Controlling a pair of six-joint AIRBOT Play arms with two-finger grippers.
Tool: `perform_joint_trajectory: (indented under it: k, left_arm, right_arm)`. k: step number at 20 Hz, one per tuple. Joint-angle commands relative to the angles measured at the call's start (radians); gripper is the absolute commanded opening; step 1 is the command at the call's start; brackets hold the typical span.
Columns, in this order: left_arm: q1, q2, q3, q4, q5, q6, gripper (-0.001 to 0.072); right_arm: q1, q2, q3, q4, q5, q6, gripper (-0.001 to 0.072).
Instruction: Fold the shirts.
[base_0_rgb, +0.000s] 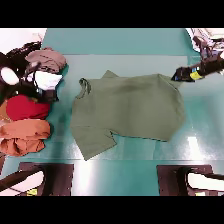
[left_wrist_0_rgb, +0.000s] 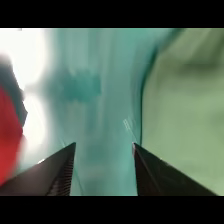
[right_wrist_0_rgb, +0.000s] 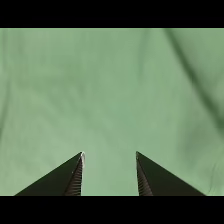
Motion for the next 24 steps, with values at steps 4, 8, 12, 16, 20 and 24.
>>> perform_joint_trajectory:
  k: [4,8,12,16,20,24]
  left_arm:
    - [0.018,0.072,-0.346,-0.306,0.060,0.151,0.0428]
    - [-0.035,0.072,-0.415,-0.335,0.101,0.196,0.0428]
    - [-0.103,0.072,-0.423,-0.336,0.164,0.175,0.0425]
    - [-0.103,0.073,-0.366,-0.336,0.167,0.131,0.0024]
    - [-0.103,0.073,-0.262,-0.337,0.150,0.132,0.0024]
    - [-0.103,0.073,-0.228,-0.335,0.151,0.132,0.0024]
  right_arm:
    - [-0.018,0.259,-0.281,0.100,0.050,-0.002,0.0381]
    - [-0.071,0.376,-0.422,0.108,0.075,-0.001,0.0381]
    - [-0.173,0.483,-0.546,0.108,0.077,0.000,0.0381]
    - [-0.311,0.535,-0.693,0.106,0.106,0.000,0.0390]
    - [-0.360,0.461,-0.849,0.110,0.083,0.001,0.0540]
    - [-0.299,0.336,-0.912,0.176,-0.035,0.002,0.0484]
